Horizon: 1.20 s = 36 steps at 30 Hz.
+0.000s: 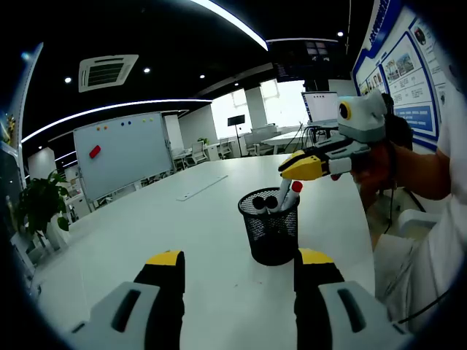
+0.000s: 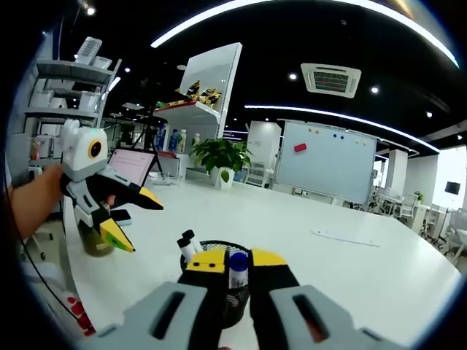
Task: Pick up the whiteboard markers from the pen holder and place them facing the whiteboard neatly
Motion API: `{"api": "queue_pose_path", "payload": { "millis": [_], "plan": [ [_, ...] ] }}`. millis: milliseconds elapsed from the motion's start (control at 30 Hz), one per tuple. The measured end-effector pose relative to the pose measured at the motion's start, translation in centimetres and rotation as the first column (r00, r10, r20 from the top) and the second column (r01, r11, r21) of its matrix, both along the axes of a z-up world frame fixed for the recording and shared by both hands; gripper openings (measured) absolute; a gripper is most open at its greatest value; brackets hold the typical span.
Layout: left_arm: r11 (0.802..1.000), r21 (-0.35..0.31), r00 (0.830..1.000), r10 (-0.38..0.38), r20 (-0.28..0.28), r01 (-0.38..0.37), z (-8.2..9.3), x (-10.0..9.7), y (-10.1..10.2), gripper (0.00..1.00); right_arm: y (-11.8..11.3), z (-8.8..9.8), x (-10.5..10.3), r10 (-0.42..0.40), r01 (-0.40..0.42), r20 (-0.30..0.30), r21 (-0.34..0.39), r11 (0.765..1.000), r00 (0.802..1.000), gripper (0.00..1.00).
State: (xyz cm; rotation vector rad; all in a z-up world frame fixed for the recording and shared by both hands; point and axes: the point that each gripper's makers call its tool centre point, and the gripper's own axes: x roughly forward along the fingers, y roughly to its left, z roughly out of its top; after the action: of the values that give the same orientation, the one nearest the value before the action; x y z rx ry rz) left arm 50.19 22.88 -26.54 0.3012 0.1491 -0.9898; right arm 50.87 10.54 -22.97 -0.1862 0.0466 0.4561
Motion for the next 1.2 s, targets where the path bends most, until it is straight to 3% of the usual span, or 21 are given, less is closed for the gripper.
{"api": "queue_pose_path", "payload": {
  "millis": [133,233,833,1067,1200],
  "plan": [
    [1.000,0.000,1.000,0.000,0.000,0.000,0.0,0.0,0.0,0.62,-0.3,0.5,-0.4,-0.010,0.010,0.025,-0.004,1.000,1.000,0.09],
    [1.000,0.000,1.000,0.000,0.000,0.000,0.0,0.1,0.0,0.62,-0.2,1.1,-0.9,-0.005,0.004,0.023,0.032,0.999,1.000,0.09],
    [1.000,-0.003,1.000,-0.002,0.001,0.002,0.0,0.3,0.2,0.62,-0.8,5.8,-2.8,-0.035,0.022,0.154,0.089,0.996,0.987,0.09],
    [1.000,-0.004,1.000,-0.002,0.001,0.002,-0.1,0.5,0.3,0.62,-0.7,7.6,-3.7,-0.048,0.033,0.218,0.069,0.997,0.975,0.09],
    [1.000,-0.004,1.000,-0.002,0.001,0.002,-0.1,0.6,0.3,0.62,-1.6,8.7,-4.0,-0.082,0.057,0.242,0.109,0.992,0.967,0.09]
  ]
}}
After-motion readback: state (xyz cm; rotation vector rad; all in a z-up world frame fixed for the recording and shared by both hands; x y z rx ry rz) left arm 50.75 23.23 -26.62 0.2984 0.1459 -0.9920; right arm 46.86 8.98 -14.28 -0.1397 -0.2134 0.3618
